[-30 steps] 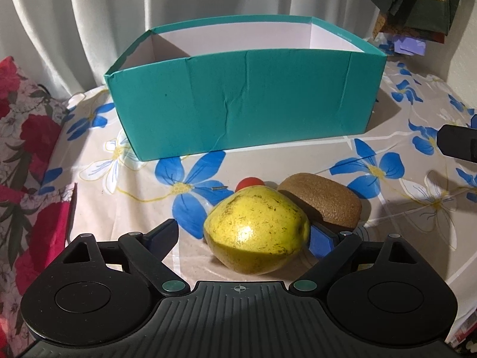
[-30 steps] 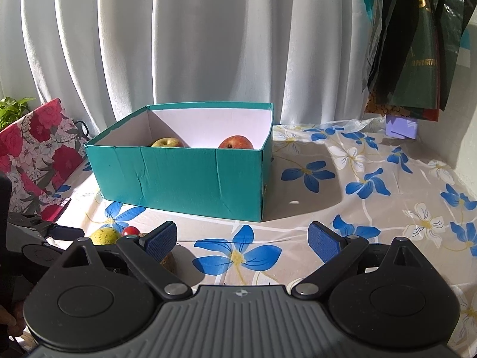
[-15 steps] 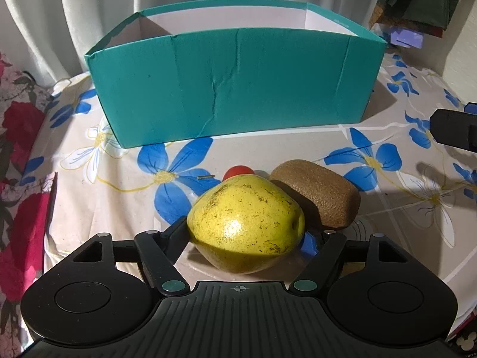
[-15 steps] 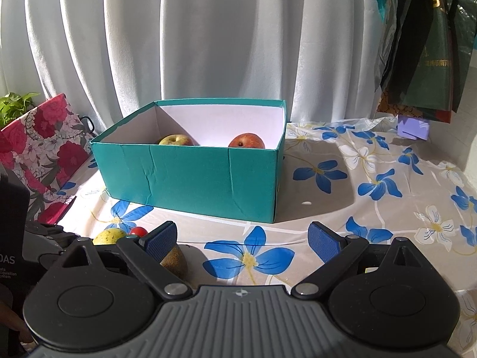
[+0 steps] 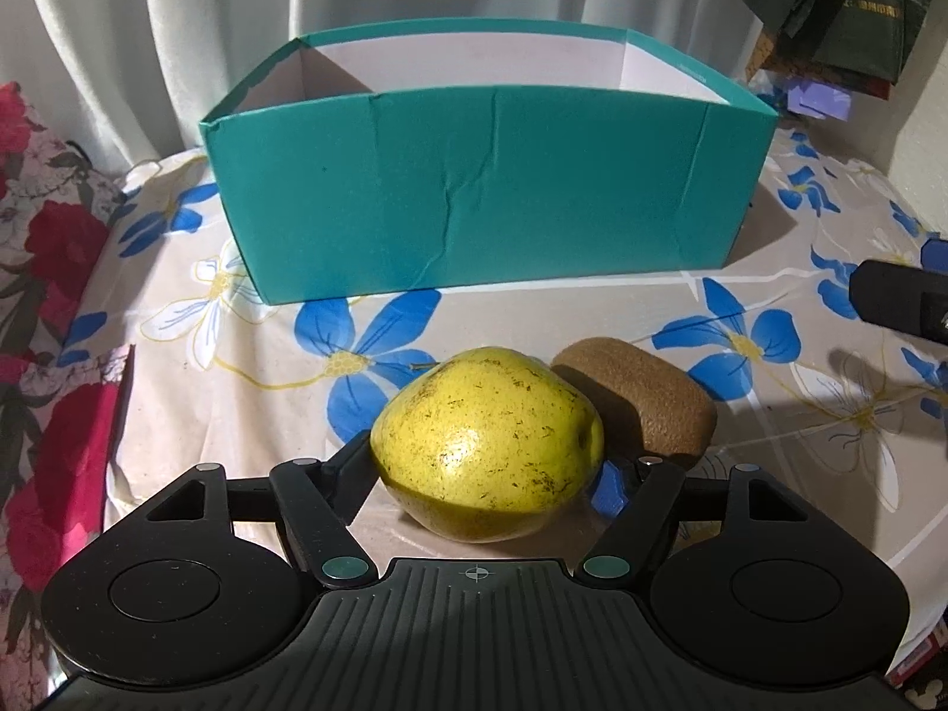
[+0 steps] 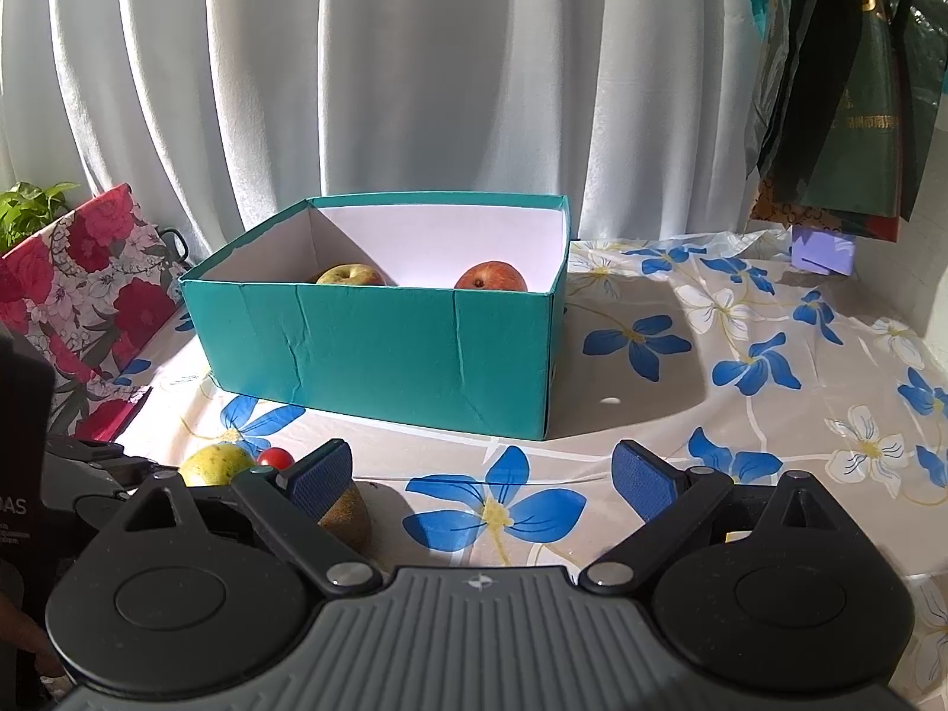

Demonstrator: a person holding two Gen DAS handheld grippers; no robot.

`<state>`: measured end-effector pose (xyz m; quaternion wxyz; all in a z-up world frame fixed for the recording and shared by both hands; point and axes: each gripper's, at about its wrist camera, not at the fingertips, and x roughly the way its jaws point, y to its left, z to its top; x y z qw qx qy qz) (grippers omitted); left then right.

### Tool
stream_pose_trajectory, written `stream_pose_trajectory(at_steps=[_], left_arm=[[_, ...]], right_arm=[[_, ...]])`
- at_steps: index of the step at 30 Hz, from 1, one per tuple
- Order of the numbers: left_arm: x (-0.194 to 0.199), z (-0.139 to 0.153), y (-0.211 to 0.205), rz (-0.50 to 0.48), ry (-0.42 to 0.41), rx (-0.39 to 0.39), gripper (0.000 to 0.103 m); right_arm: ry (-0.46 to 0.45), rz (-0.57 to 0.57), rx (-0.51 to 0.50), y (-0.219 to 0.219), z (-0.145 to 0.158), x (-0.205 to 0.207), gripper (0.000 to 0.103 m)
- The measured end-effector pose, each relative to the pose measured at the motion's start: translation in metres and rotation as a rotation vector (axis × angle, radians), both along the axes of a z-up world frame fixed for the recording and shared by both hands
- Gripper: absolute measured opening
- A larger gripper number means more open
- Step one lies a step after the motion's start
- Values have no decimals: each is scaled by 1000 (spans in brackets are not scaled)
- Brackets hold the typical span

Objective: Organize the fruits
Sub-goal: 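Close the left gripper on the large yellow pear and lift it, then close the right gripper on the brown kiwi while the left holds the pear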

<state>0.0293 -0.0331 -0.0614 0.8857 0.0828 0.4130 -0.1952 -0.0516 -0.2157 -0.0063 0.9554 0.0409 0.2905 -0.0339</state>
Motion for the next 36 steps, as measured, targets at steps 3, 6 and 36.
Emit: stream_pose_trajectory(at_steps=[3, 6, 36], left_arm=[[-5, 13, 7, 33, -15, -15, 77], [-12, 24, 15, 76, -27, -18, 77], [-44, 42, 67, 239, -4, -25, 77]], right_arm=[[6, 4, -1, 1, -1, 1, 95], [2, 22, -9, 4, 0, 1, 95], [167, 254, -94, 67, -53, 50, 76]])
